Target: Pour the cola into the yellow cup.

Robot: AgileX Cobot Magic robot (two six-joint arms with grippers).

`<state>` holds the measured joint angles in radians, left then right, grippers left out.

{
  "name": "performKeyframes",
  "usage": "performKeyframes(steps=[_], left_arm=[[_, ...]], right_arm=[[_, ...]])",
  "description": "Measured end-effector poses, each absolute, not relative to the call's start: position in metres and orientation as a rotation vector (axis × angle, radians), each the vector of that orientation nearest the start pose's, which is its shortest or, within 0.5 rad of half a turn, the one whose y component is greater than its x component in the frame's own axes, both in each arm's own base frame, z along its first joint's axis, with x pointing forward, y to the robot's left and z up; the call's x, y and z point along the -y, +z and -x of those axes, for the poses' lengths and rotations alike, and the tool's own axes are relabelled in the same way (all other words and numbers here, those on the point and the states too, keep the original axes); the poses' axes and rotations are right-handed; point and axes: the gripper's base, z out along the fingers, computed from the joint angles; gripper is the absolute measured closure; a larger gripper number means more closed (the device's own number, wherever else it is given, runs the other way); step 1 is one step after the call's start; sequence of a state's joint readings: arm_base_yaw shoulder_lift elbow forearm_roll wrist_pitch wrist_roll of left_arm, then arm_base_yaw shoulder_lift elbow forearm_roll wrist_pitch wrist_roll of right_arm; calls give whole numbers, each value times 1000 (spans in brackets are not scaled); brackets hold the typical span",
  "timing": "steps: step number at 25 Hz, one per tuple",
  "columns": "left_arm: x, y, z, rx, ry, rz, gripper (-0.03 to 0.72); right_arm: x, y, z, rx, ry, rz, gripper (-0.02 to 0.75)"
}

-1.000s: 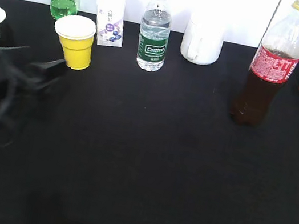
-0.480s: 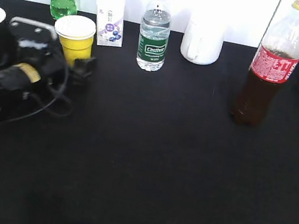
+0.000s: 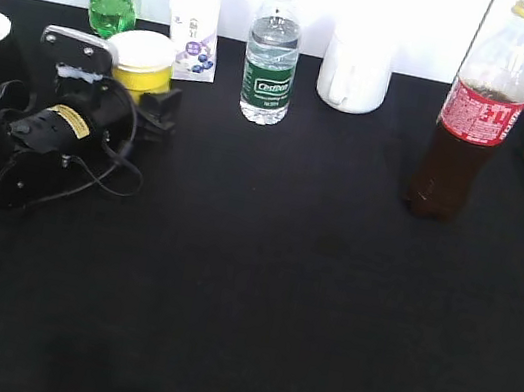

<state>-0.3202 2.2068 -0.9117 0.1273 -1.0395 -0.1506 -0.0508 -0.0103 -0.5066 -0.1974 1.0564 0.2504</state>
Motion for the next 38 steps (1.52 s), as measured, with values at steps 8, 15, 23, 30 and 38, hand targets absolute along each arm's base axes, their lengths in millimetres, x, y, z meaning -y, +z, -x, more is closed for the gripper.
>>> performKeyframes(steps=[8,15,23,30,38], left_arm=[[135,131,-283,-1698,-619,-594,249],[140,160,-255,-1594,-761,-718,249],[140,160,-254,-1590,-765,-723,250],[140,160,-254,-1591,-765,-722,250],[140,160,-254,-1591,-765,-722,250]], right_arm=[[15,281,9,-1985,-108,-312,153],[15,281,9,-1985,-108,-312,153],[11,280,8,-1992,-63,-291,153],[8,338,-66,-1608,-81,-72,153],[0,291,-175,-1544,79,-4,153]])
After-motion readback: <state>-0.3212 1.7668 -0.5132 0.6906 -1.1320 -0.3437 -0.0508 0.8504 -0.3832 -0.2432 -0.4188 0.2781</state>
